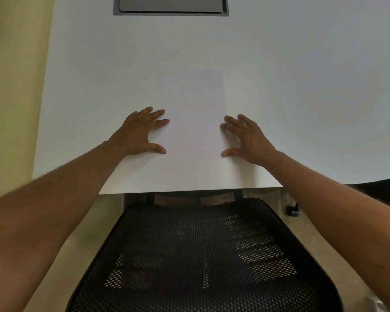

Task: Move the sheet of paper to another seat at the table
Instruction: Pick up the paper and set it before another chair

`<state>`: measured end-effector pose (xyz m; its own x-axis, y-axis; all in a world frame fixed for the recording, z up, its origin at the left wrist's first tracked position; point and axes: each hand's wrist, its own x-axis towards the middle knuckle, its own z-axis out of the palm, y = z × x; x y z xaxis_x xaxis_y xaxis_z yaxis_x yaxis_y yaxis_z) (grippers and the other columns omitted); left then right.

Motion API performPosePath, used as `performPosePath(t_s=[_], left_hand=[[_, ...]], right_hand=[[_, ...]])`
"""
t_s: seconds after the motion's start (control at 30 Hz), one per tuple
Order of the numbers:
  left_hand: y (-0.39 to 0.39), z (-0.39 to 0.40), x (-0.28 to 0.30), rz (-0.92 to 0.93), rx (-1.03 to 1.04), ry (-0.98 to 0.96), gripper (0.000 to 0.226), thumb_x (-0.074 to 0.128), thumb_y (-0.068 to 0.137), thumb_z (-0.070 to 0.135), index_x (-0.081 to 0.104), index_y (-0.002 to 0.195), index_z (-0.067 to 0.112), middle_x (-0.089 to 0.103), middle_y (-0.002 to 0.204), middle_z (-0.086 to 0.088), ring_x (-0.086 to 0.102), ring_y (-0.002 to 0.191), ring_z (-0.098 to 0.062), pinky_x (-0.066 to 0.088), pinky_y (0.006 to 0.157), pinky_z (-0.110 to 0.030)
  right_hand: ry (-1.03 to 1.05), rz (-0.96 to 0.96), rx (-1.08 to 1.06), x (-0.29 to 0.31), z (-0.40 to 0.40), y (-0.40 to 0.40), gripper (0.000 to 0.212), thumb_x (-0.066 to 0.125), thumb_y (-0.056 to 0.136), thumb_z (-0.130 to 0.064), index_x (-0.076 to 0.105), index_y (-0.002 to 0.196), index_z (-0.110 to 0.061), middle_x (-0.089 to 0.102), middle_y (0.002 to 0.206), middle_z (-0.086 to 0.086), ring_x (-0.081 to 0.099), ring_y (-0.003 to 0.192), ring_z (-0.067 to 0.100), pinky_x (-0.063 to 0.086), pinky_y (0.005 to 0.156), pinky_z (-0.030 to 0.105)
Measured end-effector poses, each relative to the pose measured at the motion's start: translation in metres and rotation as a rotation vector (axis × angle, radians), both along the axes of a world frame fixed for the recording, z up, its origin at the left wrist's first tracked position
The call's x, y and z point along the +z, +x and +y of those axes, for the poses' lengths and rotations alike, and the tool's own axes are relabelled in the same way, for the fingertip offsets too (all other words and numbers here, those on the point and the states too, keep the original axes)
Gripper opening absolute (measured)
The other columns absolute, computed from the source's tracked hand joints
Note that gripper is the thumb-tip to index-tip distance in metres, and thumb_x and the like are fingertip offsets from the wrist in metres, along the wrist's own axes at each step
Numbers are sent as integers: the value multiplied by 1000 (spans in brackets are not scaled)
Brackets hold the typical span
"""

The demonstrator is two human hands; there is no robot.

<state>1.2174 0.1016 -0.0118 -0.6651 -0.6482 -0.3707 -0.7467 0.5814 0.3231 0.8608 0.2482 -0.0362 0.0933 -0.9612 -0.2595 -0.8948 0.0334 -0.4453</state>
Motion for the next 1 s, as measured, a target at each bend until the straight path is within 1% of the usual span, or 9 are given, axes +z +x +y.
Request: performPosePath(t_s=[0.17, 0.3, 0.4, 0.5, 0.73, 0.8, 0.9, 0.93, 1.0], left_hand=[[1, -1, -3, 1, -4, -10, 105, 76, 77, 77, 33, 165, 39, 16, 177, 14, 7, 166, -21, 9, 133, -51], [2, -2, -6, 0, -4, -10, 112, 71, 71, 87, 33, 165, 41, 17, 177, 15, 8, 166, -20, 10, 133, -51], [2, -2, -6, -12, -6, -7, 113, 69, 69, 89, 33, 165, 41, 16, 177, 15, 8, 166, -20, 10, 133, -51], [1, -2, -5, -3, -2, -10, 117, 56, 64, 94, 34, 165, 40, 17, 177, 15, 9, 166, -21, 11, 132, -51], [2, -2, -6, 12, -13, -29, 119, 48, 62, 98, 35, 164, 40, 19, 177, 15, 11, 165, -22, 13, 131, -52], [2, -2, -5, 12, -11, -28, 118, 51, 63, 97, 35, 165, 40, 18, 177, 15, 10, 165, -22, 12, 132, -52], [1, -1, -6, 5, -25, -39, 113, 70, 70, 89, 34, 165, 40, 17, 177, 14, 10, 166, -22, 12, 132, -52], [1, -1, -6, 0, -26, -43, 110, 73, 72, 85, 33, 165, 40, 17, 177, 14, 9, 166, -22, 11, 132, -51], [0, -1, -5, -8, -29, -40, 111, 68, 72, 88, 30, 166, 41, 14, 178, 16, 8, 166, -21, 11, 132, -51]], right_hand=[[-1, -11, -2, 1, -1, 1, 99, 76, 77, -67, 42, 159, -23, 29, 171, -2, 16, 160, 33, 18, 128, 51], [-1, -16, -2, 0, 0, 1, 99, 77, 77, -67, 42, 159, -23, 29, 171, -1, 17, 160, 34, 19, 128, 52], [-10, -10, 2, 0, 0, 1, 99, 77, 77, -66, 43, 158, -22, 30, 171, -1, 18, 159, 35, 20, 127, 54], [-17, 1, 7, 0, 0, 1, 99, 76, 76, -68, 44, 158, -21, 32, 170, 0, 20, 158, 36, 23, 125, 56], [-9, 3, 4, 1, 0, 2, 99, 76, 77, -67, 43, 158, -22, 31, 171, 0, 19, 159, 36, 22, 125, 56], [-10, 7, 5, 2, -1, 3, 99, 76, 77, -67, 43, 158, -22, 31, 171, 0, 19, 159, 36, 22, 125, 57], [-9, 14, 3, 3, -1, 3, 99, 76, 77, -68, 42, 159, -23, 30, 171, -1, 18, 159, 36, 22, 125, 57], [-9, 13, 0, 3, -1, 3, 99, 75, 77, -69, 42, 159, -23, 29, 171, -1, 18, 159, 36, 22, 125, 57], [-10, 12, 4, 4, 0, 5, 100, 74, 77, -69, 41, 159, -23, 30, 171, 0, 18, 159, 36, 22, 124, 58]])
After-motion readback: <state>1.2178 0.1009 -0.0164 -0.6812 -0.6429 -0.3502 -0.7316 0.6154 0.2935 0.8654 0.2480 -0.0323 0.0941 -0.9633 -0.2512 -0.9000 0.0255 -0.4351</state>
